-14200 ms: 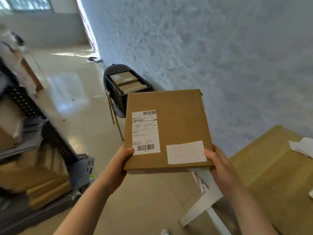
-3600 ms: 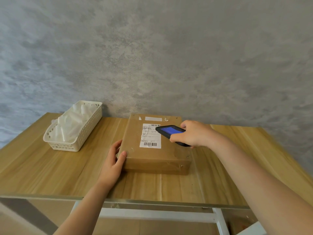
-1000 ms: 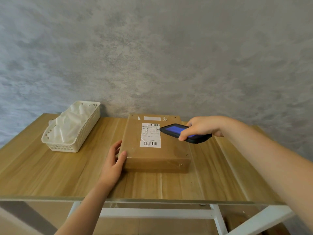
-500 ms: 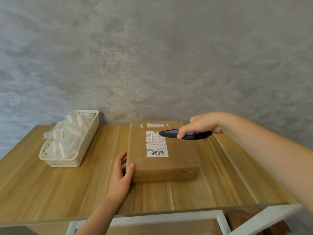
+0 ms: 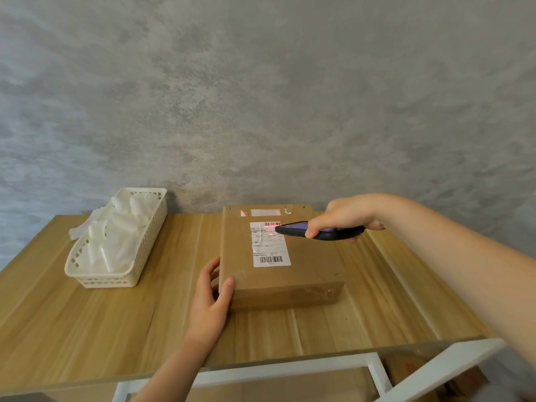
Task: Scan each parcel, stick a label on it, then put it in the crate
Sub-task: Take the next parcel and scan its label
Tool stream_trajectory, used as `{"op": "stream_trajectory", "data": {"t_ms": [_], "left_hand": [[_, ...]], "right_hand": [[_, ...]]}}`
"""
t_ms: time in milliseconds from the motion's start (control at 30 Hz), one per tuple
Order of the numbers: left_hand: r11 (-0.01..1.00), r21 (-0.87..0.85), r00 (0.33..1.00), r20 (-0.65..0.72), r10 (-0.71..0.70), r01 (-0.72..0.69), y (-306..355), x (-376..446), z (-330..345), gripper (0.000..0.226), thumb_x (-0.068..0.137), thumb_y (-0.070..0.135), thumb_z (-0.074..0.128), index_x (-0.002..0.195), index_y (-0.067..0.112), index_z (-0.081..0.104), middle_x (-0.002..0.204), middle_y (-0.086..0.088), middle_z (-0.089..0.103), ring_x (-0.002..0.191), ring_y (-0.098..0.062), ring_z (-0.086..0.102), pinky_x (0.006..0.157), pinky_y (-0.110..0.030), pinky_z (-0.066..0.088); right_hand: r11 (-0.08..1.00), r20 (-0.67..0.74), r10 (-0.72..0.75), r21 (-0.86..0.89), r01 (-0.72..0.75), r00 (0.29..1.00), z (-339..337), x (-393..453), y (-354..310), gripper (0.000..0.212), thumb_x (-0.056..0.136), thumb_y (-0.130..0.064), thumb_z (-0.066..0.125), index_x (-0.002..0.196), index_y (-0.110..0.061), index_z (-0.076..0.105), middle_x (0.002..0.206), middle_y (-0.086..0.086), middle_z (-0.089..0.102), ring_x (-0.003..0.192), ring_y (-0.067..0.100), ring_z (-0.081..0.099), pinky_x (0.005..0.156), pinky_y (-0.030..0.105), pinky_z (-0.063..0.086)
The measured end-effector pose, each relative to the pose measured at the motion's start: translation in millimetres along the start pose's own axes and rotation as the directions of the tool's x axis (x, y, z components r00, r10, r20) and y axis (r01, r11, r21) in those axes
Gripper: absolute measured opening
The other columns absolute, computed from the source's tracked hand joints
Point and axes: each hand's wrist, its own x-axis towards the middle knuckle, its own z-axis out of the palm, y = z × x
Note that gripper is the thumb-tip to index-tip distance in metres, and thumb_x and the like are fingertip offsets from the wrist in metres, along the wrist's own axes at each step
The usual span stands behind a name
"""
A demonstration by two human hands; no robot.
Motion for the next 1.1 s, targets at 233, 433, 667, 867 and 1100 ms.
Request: {"op": "stream_trajectory", "data": {"t_ms": [233,433,667,867,1100], "left_hand": [[1.0,-0.001,1.0,0.007,-0.008,0.008,-1.4,-0.8,-0.5,0.045,0.097,0.03,0.057,0.139,0.036,0.041,0.128,0.024,0.054,0.11,0.008,0.057,0.081,-0.019,0.05],[1.0,0.006,1.0,0.007,-0.007,0.007,-3.3,0.1,-0.8,0.047,0.097,0.031,0.057,0.141,0.034,0.041,0.131,0.019,0.055,0.109,0.008,0.058,0.082,-0.021,0.05],[1.0,0.0,1.0,0.009,0.007,-0.007,-5.4,0.0,-1.2,0.049,0.096,0.039,0.058,0.141,0.035,0.041,0.131,0.019,0.055,0.11,0.005,0.058,0.083,-0.023,0.05],[1.0,-0.026,1.0,0.012,0.005,-0.005,-4.8,-0.1,-0.4,0.045,0.097,0.033,0.058,0.139,0.035,0.042,0.13,0.018,0.056,0.111,0.006,0.058,0.086,-0.024,0.051],[0.999,-0.028,1.0,0.012,0.023,-0.023,-3.5,-0.1,0.2,0.048,0.096,0.036,0.06,0.141,0.03,0.042,0.129,0.015,0.057,0.108,0.008,0.058,0.078,-0.012,0.051]], "right_hand": [[1.0,0.003,0.01,0.015,-0.01,1.0,-6.5,-7.6,1.9,0.035,0.082,-0.048,0.068,0.069,-0.016,0.058,0.065,0.0,0.048,0.046,0.015,0.046,0.051,0.021,0.039],[1.0,0.039,0.023,-0.014,-0.023,0.999,-12.7,-12.9,3.6,0.038,0.081,-0.05,0.069,0.079,-0.013,0.06,0.074,0.005,0.048,0.053,0.014,0.046,0.049,0.021,0.04],[1.0,0.038,0.027,0.001,-0.027,0.999,-14.0,-16.9,2.1,0.036,0.083,-0.049,0.068,0.083,-0.013,0.061,0.073,0.003,0.048,0.05,0.013,0.047,0.05,0.022,0.043],[0.999,0.027,0.038,0.003,-0.038,0.999,-18.8,-22.1,1.2,0.036,0.084,-0.048,0.068,0.079,-0.013,0.059,0.066,0.001,0.048,0.05,0.015,0.051,0.054,0.022,0.05],[0.998,0.041,0.048,-0.032,-0.047,0.998,-19.9,-22.9,-3.8,0.039,0.084,-0.049,0.067,0.082,-0.012,0.057,0.068,0.004,0.048,0.051,0.016,0.052,0.054,0.024,0.052]]}}
